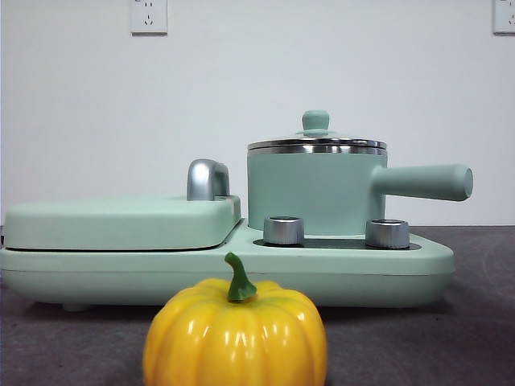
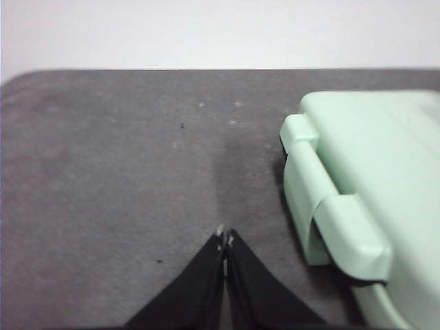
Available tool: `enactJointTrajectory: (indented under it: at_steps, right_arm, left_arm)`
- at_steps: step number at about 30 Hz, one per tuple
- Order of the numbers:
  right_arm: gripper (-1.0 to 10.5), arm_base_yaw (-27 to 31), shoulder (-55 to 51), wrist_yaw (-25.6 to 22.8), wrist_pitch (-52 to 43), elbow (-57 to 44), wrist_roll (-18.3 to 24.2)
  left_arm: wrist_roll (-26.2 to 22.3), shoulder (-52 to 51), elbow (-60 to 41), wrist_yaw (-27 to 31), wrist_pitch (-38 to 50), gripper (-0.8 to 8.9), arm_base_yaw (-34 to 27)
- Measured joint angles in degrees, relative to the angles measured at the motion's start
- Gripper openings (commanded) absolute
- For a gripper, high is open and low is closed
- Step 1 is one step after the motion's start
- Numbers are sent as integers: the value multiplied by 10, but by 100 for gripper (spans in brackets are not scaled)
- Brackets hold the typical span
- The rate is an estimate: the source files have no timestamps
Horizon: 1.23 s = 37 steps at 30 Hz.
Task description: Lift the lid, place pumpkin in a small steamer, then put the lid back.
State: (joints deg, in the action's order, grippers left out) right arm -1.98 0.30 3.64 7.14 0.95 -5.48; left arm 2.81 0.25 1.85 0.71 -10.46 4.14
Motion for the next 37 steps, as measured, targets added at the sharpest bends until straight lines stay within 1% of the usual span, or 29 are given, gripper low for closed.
enactJointTrajectory:
  at_steps: [2, 3, 6, 8, 11, 15, 19, 22, 26, 29, 33, 37]
  right_arm:
    - [7, 0, 0, 14, -4, 0, -13]
    - [8, 0, 0, 24, -8, 0, -21]
    - [7, 0, 0, 63, -31, 0, -47]
    - [8, 0, 0, 84, -40, 0, -72]
    - [7, -1, 0, 98, -36, 7, -108]
    - [8, -4, 0, 109, -18, 47, -135]
    - [7, -6, 7, 113, 39, 100, -146]
    - [8, -6, 26, 124, 95, 145, -150]
    - [7, -6, 59, 171, 138, 214, -150]
    - [8, -6, 94, 210, 178, 264, -151]
    - [8, -6, 143, 268, 216, 312, -151]
    - [8, -6, 191, 343, 235, 354, -145]
  left_arm:
    - [38, 0, 0, -8, 2, 6, 0]
    - [50, 0, 0, -18, 7, 6, 0]
    - [72, 0, 0, -65, 38, 7, 2]
    - [82, 0, 0, -80, 48, 7, 8]
    - [105, 6, 1, -82, 47, 7, 17]
    - [135, 32, 19, -88, 44, 7, 31]
    - [158, 77, 54, -116, 44, 7, 40]
    - [169, 124, 85, -165, 35, 7, 44]
    - [176, 194, 129, -254, 29, 7, 53]
    - [178, 251, 174, -308, 29, 7, 63]
    - [178, 322, 246, -349, 7, 7, 80]
    - [176, 392, 329, -355, -31, 7, 102]
